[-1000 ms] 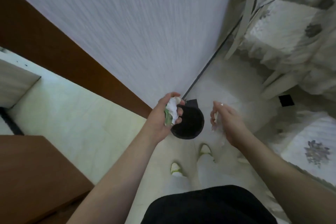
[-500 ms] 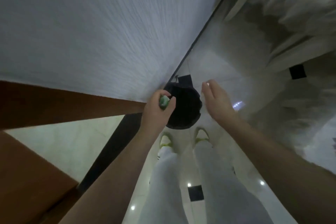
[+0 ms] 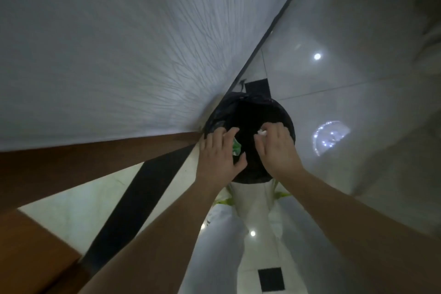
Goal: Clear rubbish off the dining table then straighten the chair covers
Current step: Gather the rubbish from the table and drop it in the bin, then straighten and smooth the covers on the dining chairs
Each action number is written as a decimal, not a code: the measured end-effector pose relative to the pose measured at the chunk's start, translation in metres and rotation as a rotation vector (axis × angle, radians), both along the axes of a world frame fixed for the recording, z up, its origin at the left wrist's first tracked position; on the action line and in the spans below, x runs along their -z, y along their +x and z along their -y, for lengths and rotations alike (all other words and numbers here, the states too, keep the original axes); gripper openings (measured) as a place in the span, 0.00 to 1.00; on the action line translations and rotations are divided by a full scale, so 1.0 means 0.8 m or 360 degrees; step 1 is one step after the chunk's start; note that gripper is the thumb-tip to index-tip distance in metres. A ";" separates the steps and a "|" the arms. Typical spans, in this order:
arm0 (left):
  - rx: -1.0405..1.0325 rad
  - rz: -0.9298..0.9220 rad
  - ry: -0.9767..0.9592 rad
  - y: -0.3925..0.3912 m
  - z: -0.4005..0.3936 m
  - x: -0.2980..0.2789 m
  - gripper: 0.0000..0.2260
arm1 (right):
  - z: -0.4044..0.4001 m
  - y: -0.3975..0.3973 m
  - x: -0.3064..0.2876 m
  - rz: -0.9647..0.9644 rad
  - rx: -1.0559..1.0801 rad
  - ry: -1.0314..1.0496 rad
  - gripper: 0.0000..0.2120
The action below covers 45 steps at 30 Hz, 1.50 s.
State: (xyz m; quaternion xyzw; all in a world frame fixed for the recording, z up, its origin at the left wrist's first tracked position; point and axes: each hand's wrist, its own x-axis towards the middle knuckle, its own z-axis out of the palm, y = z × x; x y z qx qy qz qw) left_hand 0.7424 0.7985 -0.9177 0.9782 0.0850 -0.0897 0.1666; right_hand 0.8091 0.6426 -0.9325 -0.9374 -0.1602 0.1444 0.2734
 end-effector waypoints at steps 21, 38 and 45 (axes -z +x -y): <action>0.0361 -0.0200 0.0330 -0.023 0.004 -0.135 0.31 | 0.034 -0.039 -0.151 0.0002 -0.0482 -0.0689 0.29; 0.0721 0.0187 0.0155 -0.029 0.021 -0.552 0.31 | 0.084 -0.100 -0.570 0.0301 0.0031 -0.0706 0.30; 0.1228 0.0331 0.0029 0.022 0.084 -0.662 0.32 | 0.147 -0.132 -0.664 0.0394 0.0525 -0.0884 0.27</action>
